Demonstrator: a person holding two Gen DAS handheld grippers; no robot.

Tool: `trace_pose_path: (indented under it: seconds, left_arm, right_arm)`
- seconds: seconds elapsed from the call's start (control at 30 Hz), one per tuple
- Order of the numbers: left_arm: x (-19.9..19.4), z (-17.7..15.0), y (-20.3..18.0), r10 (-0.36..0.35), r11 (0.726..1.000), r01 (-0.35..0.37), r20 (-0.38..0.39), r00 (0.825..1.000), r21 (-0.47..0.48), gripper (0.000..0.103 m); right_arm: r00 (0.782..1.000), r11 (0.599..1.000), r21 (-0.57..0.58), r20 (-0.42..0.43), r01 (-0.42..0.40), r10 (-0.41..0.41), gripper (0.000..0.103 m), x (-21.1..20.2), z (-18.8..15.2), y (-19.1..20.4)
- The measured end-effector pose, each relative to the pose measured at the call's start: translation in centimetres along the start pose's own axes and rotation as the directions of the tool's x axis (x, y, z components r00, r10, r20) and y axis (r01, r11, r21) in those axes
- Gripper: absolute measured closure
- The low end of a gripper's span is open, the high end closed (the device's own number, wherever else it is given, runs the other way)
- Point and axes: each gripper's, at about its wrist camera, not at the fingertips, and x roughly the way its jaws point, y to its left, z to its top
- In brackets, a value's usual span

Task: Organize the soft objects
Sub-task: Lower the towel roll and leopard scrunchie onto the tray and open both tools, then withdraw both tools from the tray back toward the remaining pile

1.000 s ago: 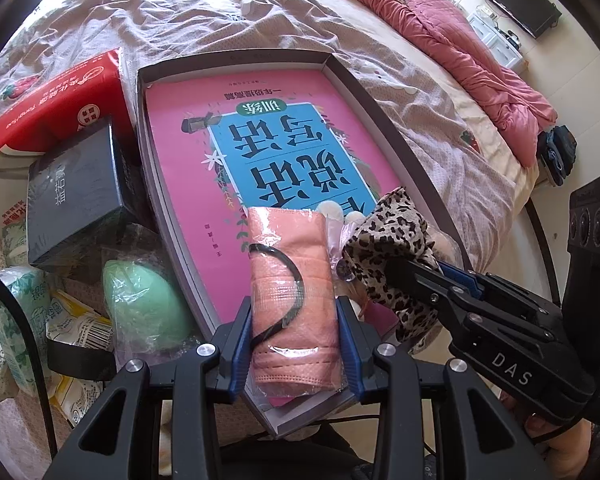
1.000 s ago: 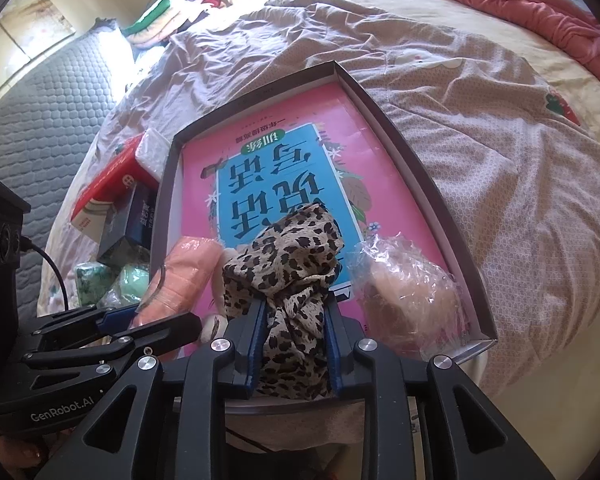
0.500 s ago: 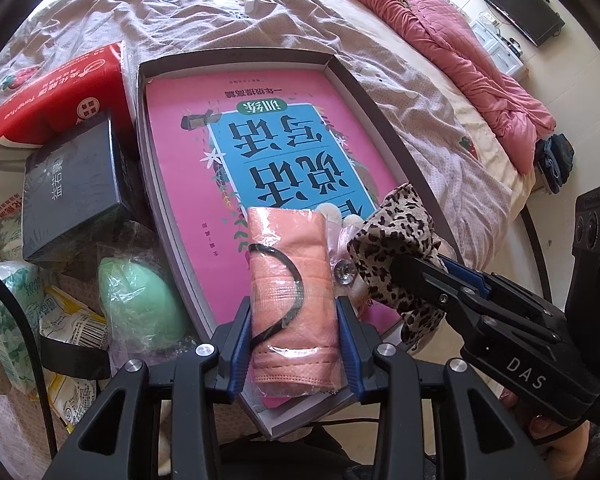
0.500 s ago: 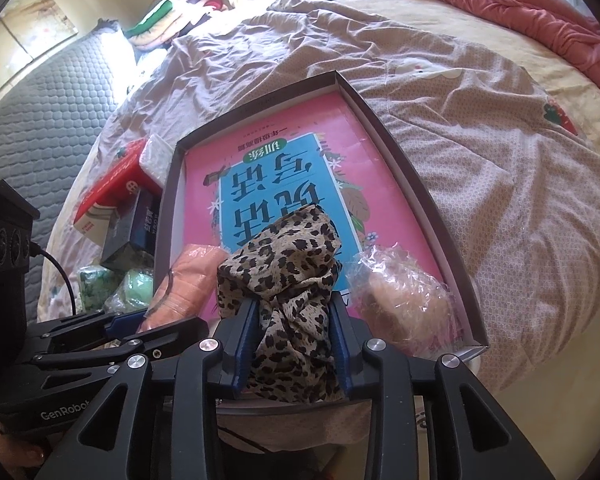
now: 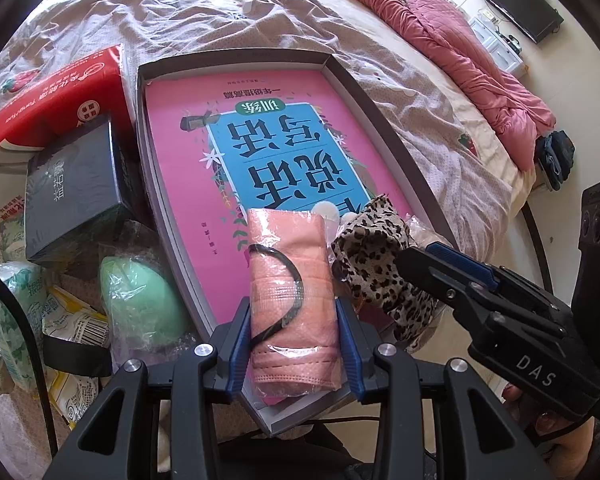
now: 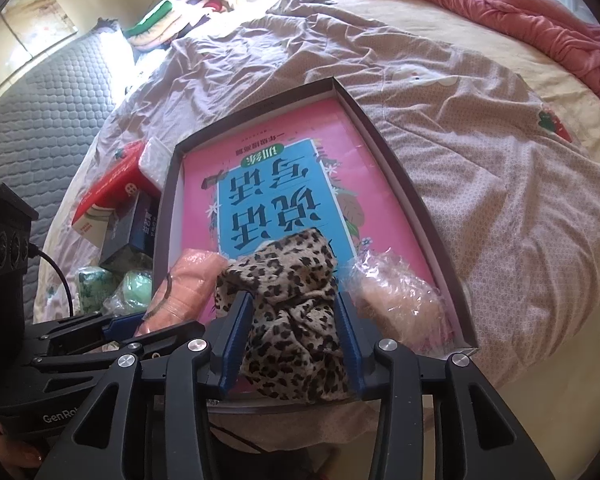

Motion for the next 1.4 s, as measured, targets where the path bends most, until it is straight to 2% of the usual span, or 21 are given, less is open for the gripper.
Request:
trace_pose_path:
  seconds: [0.17, 0.23, 0.47, 0.53, 0.7, 0.9, 1.4]
  left_arm:
    - [-0.3, -0.1, 0.1, -0.008, 1.000, 0.008, 0.005, 1.000, 0.002, 0.062]
    - [-0.5, -0.2, 0.0, -0.012, 1.000, 0.012, 0.008, 1.000, 0.006, 0.054]
    - [-1.1, -0.3, -0.2, -0.007, 1.000, 0.007, 0.018, 1.000, 0.014, 0.053]
    - [-1.2, -0.4, -0.2, -0.007, 1.000, 0.007, 0.019, 1.000, 0.015, 0.048]
    - [-1.8, -0.7, -0.5, -0.001, 1.000, 0.000, 0.031, 1.000, 0.026, 0.044]
    - [-2.7, -1.0, -1.0, 0.030, 0.998, -0.033, 0.055, 0.998, 0.048, 0.037]
    - [-5.4, -1.7, -0.8, 0.112, 0.991, -0.119, 0.123, 0.986, 0.057, 0.031]
  right_arm:
    - [1.000, 1.000, 0.009, 0.009, 0.002, -0.002, 0.058, -0.4, 0.0, -0.2]
    - [1.000, 1.000, 0.010, 0.012, 0.002, -0.002, 0.058, -0.5, 0.0, -0.1]
    - [1.000, 1.000, 0.001, 0.029, 0.004, -0.004, 0.058, -1.3, 0.3, 0.2]
    - [0.999, 1.000, 0.000, 0.034, 0.009, -0.009, 0.058, -1.5, 0.3, 0.3]
    - [0.999, 1.000, -0.001, 0.041, 0.017, -0.017, 0.048, -1.9, 0.3, 0.4]
    - [0.997, 0.999, -0.022, 0.059, 0.044, -0.043, 0.045, -2.5, 0.3, 0.7]
    - [0.993, 0.997, -0.027, 0.088, 0.079, -0.076, 0.039, -3.4, 0.3, 1.4]
